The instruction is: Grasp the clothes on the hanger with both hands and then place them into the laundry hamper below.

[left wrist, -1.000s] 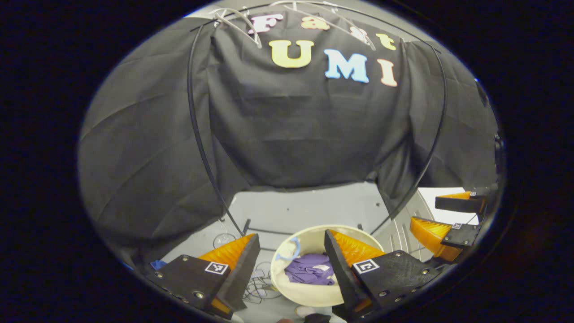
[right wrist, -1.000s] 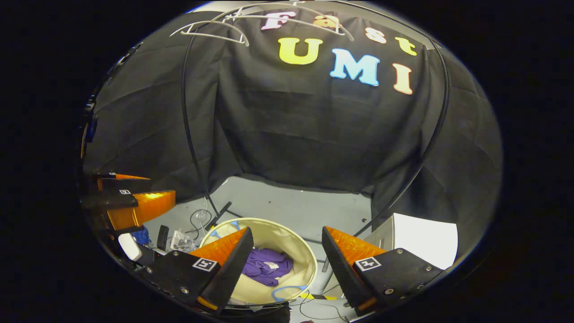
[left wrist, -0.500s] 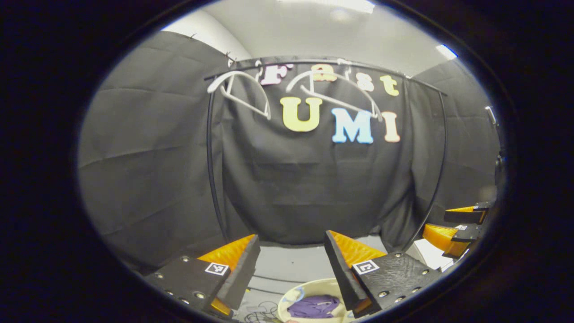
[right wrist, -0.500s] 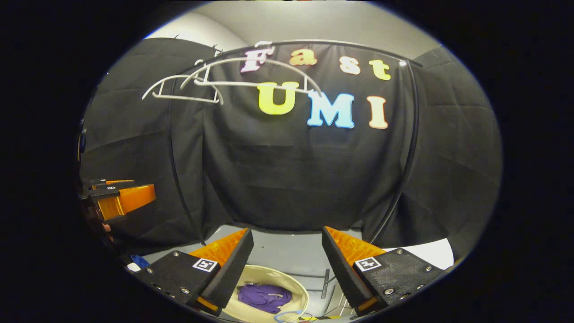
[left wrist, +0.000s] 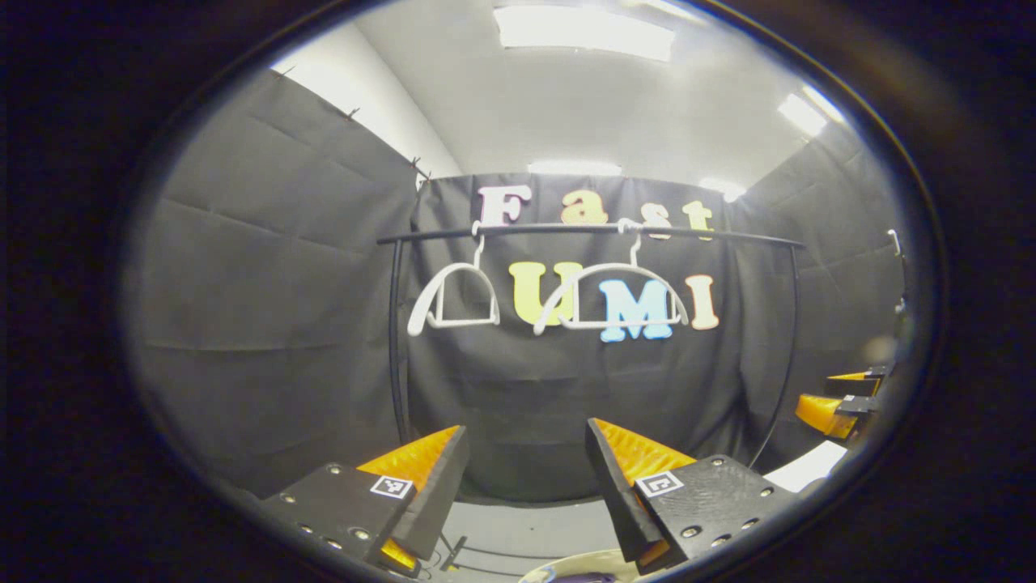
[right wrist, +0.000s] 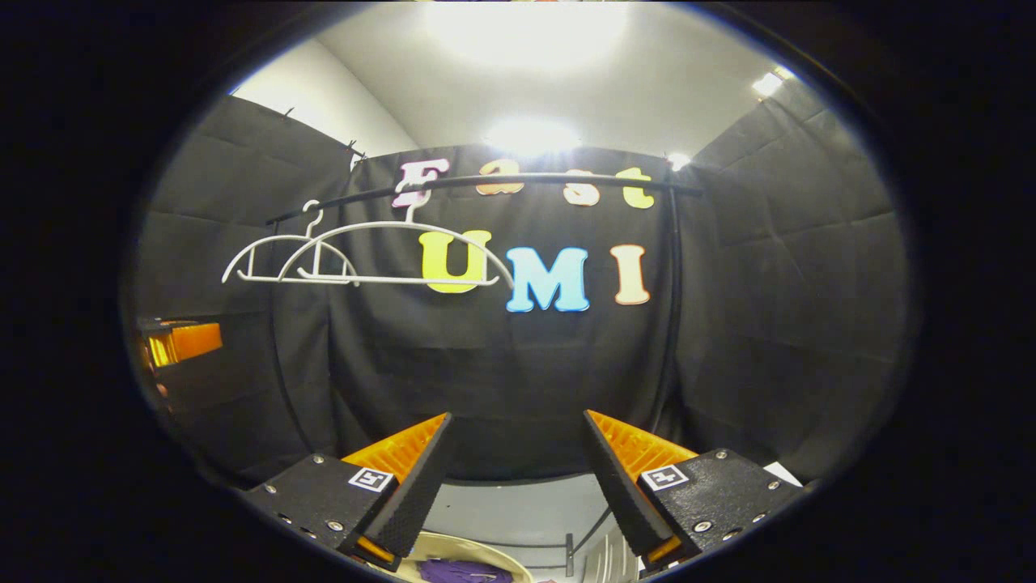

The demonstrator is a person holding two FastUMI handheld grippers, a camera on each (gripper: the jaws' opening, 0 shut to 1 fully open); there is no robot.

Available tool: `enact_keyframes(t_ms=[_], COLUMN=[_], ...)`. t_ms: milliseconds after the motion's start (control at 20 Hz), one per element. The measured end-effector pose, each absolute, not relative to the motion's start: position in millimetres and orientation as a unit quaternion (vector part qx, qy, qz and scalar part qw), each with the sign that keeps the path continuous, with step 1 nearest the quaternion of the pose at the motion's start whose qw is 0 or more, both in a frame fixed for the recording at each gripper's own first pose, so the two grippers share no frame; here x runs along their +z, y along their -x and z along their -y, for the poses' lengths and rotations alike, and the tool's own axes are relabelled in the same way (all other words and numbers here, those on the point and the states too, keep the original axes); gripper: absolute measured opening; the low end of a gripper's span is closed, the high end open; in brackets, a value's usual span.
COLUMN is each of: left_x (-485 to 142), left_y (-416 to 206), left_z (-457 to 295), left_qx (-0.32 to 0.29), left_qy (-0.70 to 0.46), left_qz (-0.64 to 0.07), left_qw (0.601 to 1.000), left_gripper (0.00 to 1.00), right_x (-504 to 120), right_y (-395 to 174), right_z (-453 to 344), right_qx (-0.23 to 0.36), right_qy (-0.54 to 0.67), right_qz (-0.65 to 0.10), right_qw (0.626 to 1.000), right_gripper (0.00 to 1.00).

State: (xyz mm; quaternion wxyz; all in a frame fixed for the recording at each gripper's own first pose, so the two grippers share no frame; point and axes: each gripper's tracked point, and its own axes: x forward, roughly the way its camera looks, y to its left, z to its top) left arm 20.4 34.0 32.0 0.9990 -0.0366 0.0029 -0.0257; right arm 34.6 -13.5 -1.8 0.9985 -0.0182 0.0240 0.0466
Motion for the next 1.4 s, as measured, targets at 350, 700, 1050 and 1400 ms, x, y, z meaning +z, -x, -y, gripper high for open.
enact_keyframes(t_ms=[350,700,1050,1400], left_x=[52.2,62.0,59.1,51.4], left_y=[-15.6,-13.4,-10.5,-2.9], left_z=[-48.6,-56.6,-58.5,-62.0], left_qx=[-0.019,-0.003,0.002,-0.004], left_qy=[0.054,0.064,0.071,0.064], left_qz=[0.02,0.031,0.035,0.035], left_qw=[0.998,0.997,0.997,0.997], left_gripper=[0.89,0.84,0.84,0.89], right_x=[51.7,93.1,86.8,74.1], right_y=[-20.4,-16.9,-17.3,-12.3], right_z=[60.7,76.8,79.1,64.1], right_qx=[-0.007,-0.029,-0.031,-0.006], right_qy=[0.0,-0.007,-0.004,-0.016], right_qz=[0.025,0.073,0.066,0.045], right_qw=[1.0,0.997,0.997,0.999], right_gripper=[0.96,0.95,0.95,0.95])
